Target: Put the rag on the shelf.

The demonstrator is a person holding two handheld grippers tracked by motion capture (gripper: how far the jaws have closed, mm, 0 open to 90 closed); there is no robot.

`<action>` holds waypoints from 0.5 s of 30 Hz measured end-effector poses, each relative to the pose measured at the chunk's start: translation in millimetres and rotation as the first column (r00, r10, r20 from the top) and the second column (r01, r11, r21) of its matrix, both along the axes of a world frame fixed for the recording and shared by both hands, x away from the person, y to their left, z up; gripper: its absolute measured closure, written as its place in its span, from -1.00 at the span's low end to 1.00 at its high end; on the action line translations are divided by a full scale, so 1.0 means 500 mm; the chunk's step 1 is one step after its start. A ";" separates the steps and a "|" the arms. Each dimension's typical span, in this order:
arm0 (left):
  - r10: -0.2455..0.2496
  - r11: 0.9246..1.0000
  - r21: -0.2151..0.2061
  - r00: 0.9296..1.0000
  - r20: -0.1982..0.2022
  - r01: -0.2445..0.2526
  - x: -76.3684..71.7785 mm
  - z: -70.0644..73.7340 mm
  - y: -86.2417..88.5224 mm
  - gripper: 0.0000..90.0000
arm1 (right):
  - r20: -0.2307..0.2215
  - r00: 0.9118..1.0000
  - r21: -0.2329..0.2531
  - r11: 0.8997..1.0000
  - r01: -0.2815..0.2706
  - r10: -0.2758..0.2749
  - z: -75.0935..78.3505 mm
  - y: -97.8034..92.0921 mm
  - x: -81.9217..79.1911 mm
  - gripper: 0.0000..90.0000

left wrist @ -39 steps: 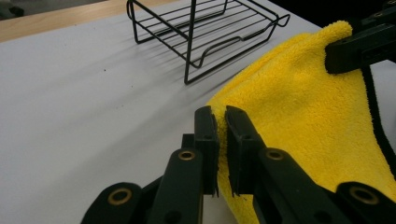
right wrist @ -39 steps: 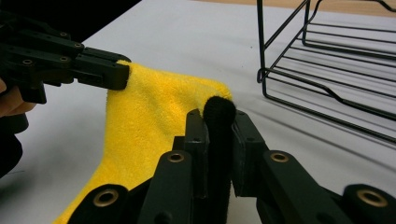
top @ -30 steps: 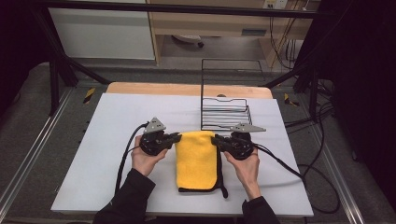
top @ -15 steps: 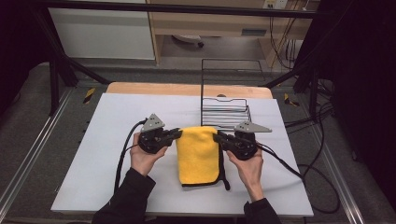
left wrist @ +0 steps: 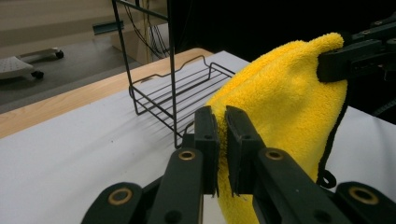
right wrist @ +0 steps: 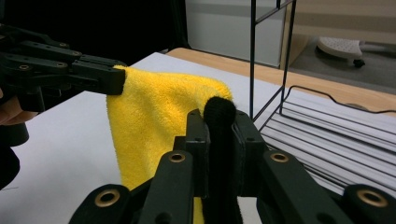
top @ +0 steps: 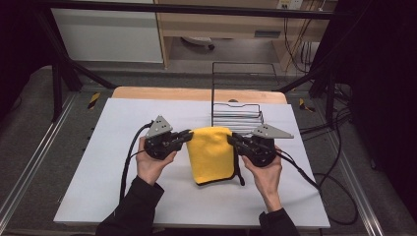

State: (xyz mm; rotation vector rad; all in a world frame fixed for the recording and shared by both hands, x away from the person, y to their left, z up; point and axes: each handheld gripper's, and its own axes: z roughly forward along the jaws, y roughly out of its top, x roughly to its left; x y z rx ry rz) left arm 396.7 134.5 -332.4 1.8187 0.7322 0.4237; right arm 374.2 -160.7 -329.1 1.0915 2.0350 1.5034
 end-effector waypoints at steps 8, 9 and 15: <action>0.001 1.000 -0.015 0.999 0.035 0.000 -0.002 0.030 -0.004 0.86 | 0.044 0.999 0.004 1.000 0.006 -0.006 0.025 -0.004 -0.006 0.78; 0.003 1.000 -0.019 0.999 0.041 -0.002 -0.002 0.033 -0.005 0.86 | 0.052 0.999 0.008 1.000 0.009 -0.009 0.029 -0.005 -0.006 0.78; 0.014 0.999 -0.039 0.998 0.069 -0.012 -0.004 0.049 -0.009 0.86 | 0.089 0.996 0.023 1.000 0.021 -0.023 0.045 -0.008 -0.010 0.78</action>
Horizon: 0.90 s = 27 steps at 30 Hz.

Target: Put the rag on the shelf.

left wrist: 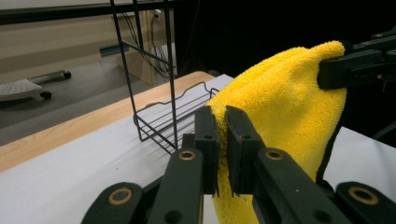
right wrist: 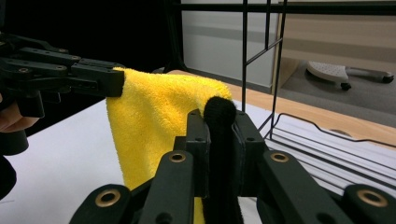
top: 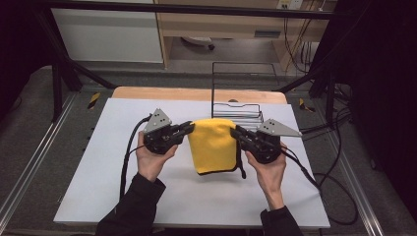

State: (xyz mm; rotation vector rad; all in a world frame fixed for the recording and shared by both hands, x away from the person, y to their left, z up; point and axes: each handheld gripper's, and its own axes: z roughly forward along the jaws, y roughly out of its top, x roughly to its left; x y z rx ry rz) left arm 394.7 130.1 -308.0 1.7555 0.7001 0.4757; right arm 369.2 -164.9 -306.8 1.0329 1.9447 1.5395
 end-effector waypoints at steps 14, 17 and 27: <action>0.024 0.998 -0.059 0.998 0.064 -0.020 0.002 0.032 -0.013 0.86 | 0.085 0.996 0.023 0.999 0.026 -0.028 0.035 -0.008 -0.007 0.78; 0.028 0.997 -0.067 0.997 0.075 -0.023 0.004 0.038 -0.017 0.86 | 0.098 0.995 0.025 0.999 0.029 -0.031 0.041 -0.009 -0.007 0.78; 0.036 0.995 -0.093 0.994 0.099 -0.026 0.016 0.065 -0.033 0.86 | 0.135 0.990 0.046 0.998 0.046 -0.052 0.067 -0.020 -0.006 0.78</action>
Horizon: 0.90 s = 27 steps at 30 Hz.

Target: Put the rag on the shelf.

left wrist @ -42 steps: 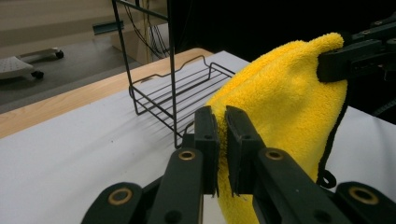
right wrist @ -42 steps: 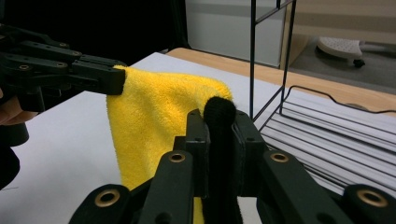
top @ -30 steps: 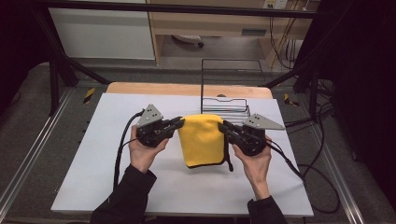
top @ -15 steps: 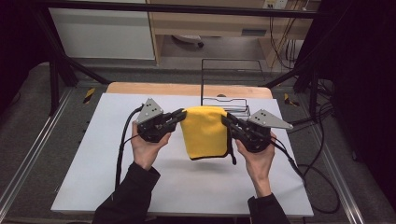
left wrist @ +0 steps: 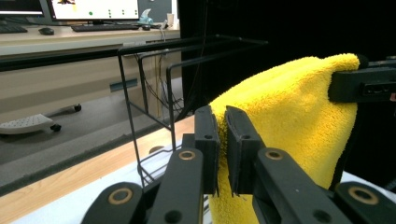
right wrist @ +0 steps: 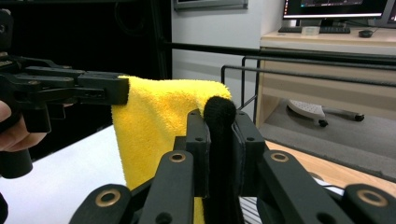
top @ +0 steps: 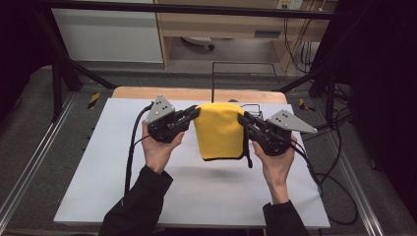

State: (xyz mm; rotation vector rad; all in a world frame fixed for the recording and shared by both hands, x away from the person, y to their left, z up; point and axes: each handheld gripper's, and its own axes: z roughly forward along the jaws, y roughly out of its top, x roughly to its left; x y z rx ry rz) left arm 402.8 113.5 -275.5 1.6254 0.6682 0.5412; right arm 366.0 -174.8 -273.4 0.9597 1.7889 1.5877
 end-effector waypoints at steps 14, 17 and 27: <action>0.000 1.000 -0.031 0.999 0.048 0.002 0.017 0.047 -0.023 0.86 | 0.062 0.998 0.028 0.999 0.027 -0.029 0.038 -0.020 0.006 0.78; -0.001 0.999 -0.040 0.998 0.060 0.003 0.020 0.058 -0.027 0.86 | 0.077 0.996 0.035 0.999 0.032 -0.034 0.047 -0.024 0.007 0.78; 0.013 0.998 -0.070 0.995 0.103 -0.005 0.032 0.092 -0.035 0.86 | 0.123 0.991 0.042 0.998 0.046 -0.051 0.086 -0.028 0.015 0.78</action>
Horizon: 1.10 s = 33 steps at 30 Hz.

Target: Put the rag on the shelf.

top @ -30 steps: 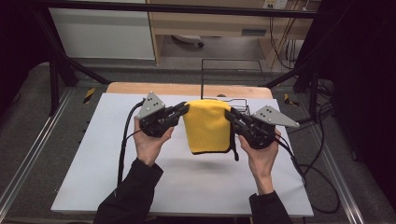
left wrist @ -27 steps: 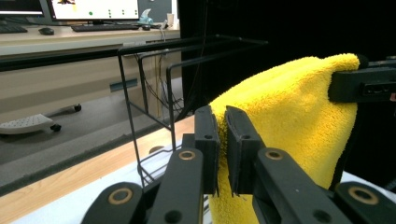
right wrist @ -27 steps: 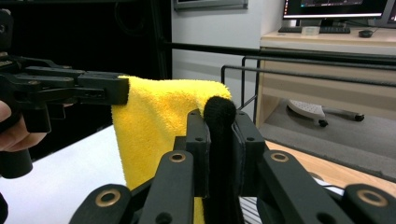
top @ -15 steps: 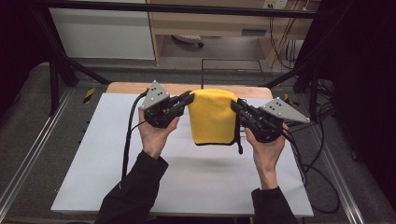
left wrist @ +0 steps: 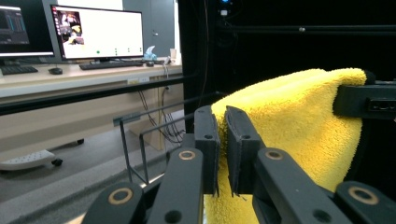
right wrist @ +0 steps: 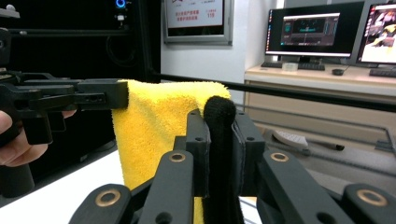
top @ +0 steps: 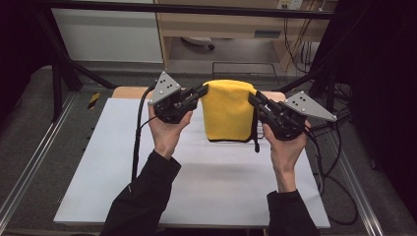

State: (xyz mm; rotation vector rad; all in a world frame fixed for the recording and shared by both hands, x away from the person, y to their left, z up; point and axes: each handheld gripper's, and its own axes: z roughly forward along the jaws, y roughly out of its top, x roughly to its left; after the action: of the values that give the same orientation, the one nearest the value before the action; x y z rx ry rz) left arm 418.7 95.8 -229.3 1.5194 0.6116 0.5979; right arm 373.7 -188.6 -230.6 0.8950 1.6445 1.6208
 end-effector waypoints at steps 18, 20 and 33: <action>0.021 0.999 -0.036 0.998 0.060 -0.019 0.024 0.054 -0.023 0.86 | 0.057 0.998 0.032 0.999 0.036 -0.037 0.052 -0.012 0.029 0.78; 0.021 0.999 -0.045 0.998 0.062 -0.019 0.027 0.060 -0.026 0.86 | 0.064 0.997 0.030 0.999 0.040 -0.042 0.059 -0.013 0.030 0.78; 0.034 0.998 -0.057 0.994 0.101 -0.028 0.043 0.108 -0.042 0.86 | 0.112 0.992 0.040 0.998 0.058 -0.062 0.103 -0.022 0.043 0.78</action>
State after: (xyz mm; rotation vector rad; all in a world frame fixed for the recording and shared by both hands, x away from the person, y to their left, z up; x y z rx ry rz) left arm 440.3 74.8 -175.5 1.4207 0.5696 0.6731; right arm 395.1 -199.8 -179.1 0.8472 1.5013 1.6343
